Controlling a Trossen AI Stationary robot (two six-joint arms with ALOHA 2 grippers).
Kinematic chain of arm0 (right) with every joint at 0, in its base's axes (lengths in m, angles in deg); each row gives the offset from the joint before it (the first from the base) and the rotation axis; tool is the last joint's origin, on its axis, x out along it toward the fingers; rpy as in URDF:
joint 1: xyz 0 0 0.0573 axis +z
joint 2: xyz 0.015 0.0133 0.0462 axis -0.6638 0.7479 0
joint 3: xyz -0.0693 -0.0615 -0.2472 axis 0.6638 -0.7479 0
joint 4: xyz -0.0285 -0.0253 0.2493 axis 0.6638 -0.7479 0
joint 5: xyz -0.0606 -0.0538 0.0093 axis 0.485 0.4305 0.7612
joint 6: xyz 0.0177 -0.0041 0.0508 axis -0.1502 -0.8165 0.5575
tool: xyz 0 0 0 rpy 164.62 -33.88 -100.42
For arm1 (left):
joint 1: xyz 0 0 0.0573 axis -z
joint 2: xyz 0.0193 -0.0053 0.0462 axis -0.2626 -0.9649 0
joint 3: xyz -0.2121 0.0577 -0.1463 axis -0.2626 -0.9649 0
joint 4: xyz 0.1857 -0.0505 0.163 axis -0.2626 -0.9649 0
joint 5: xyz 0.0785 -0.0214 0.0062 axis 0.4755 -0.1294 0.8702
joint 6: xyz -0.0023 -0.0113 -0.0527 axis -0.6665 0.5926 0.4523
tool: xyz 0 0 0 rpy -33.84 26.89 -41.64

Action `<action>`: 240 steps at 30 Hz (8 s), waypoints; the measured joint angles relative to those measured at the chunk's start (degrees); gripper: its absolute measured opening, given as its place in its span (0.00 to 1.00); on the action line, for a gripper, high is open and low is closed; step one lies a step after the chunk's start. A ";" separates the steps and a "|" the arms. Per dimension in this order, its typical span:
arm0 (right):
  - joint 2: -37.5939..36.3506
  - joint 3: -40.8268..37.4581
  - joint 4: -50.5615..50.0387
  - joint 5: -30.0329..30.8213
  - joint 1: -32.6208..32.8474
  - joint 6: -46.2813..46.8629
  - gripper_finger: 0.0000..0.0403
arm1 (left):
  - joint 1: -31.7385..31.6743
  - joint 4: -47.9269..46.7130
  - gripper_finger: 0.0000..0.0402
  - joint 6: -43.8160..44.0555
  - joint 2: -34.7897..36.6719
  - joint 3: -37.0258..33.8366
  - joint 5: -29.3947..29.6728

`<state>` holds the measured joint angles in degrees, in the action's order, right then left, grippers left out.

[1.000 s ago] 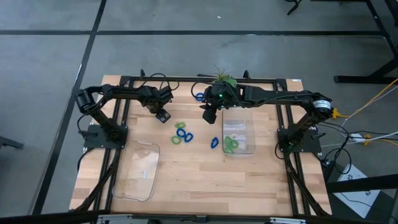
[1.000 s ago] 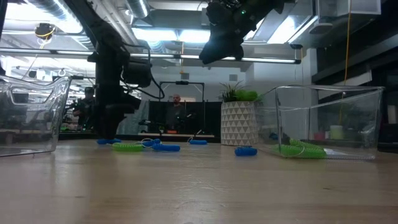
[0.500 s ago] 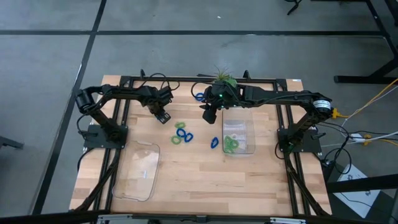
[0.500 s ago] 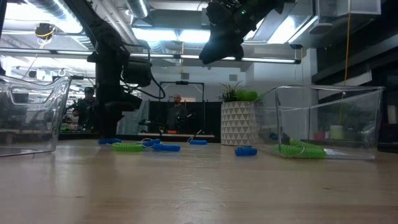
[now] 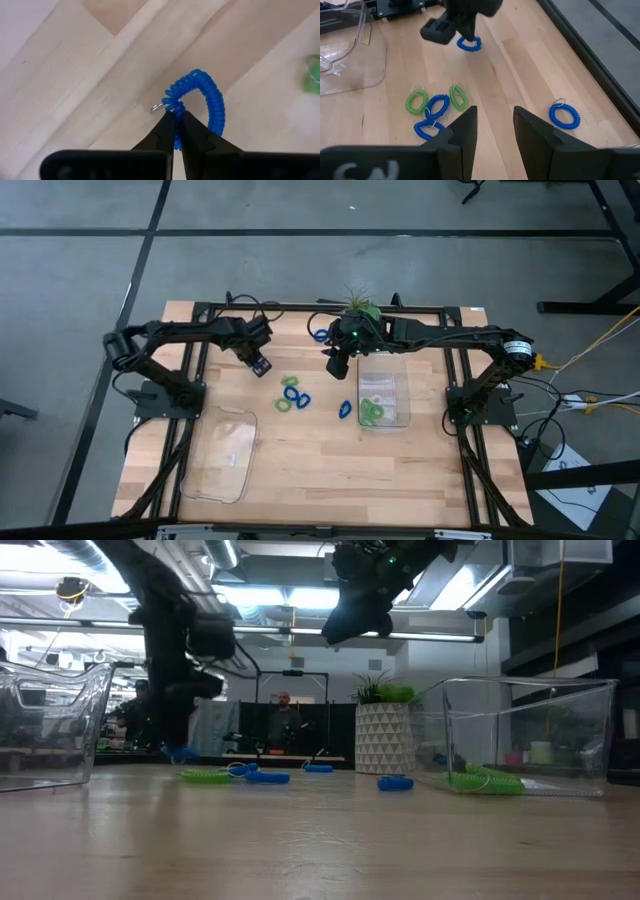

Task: Sort spring keychains
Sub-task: Put the blue spring keychain into the bottom transparent bin, then put the green spring keychain into the top transparent bin

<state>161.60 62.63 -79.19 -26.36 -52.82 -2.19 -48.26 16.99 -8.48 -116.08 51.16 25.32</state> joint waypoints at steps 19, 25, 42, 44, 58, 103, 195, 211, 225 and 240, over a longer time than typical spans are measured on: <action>-0.02 -0.02 0.02 0.03 0.01 -0.17 0.31 | 0.02 0.17 0.01 5.78 26.92 0.20 -7.14; -0.02 0.00 0.03 0.03 -0.01 -0.19 0.31 | 0.02 1.90 0.01 10.44 34.63 0.20 -7.18; -0.02 -0.02 0.03 0.03 0.00 -0.20 0.31 | 0.05 2.82 0.02 12.67 42.79 0.29 -28.97; -0.02 0.00 0.03 0.03 0.00 -0.20 0.31 | 0.33 2.89 0.02 12.69 42.79 0.29 -33.41; -0.02 0.00 -0.15 0.01 0.01 -0.22 0.31 | 17.83 2.89 0.02 20.72 42.79 0.29 -40.87; 0.11 0.00 -1.04 0.10 0.01 -3.43 0.31 | 64.89 -5.45 0.02 42.60 30.79 0.31 -7.82; -49.98 -47.32 32.59 -4.98 -0.46 9.83 0.31 | 58.51 -4.21 0.28 48.47 30.79 0.31 8.20; -64.13 -77.90 71.64 -3.97 -5.94 18.01 0.31 | 44.47 1.41 0.28 44.58 30.79 0.31 -0.51; -78.03 -77.31 47.35 -1.74 -12.02 11.83 0.31 | 37.87 5.89 0.28 37.60 30.82 1.80 -0.67; -87.85 -77.15 25.16 0.18 -13.26 13.07 0.31 | 29.04 5.84 0.28 29.73 30.79 1.80 -3.43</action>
<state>73.75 -14.53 -54.03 -26.18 -66.08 10.88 -19.22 22.83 21.25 -85.29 52.95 21.90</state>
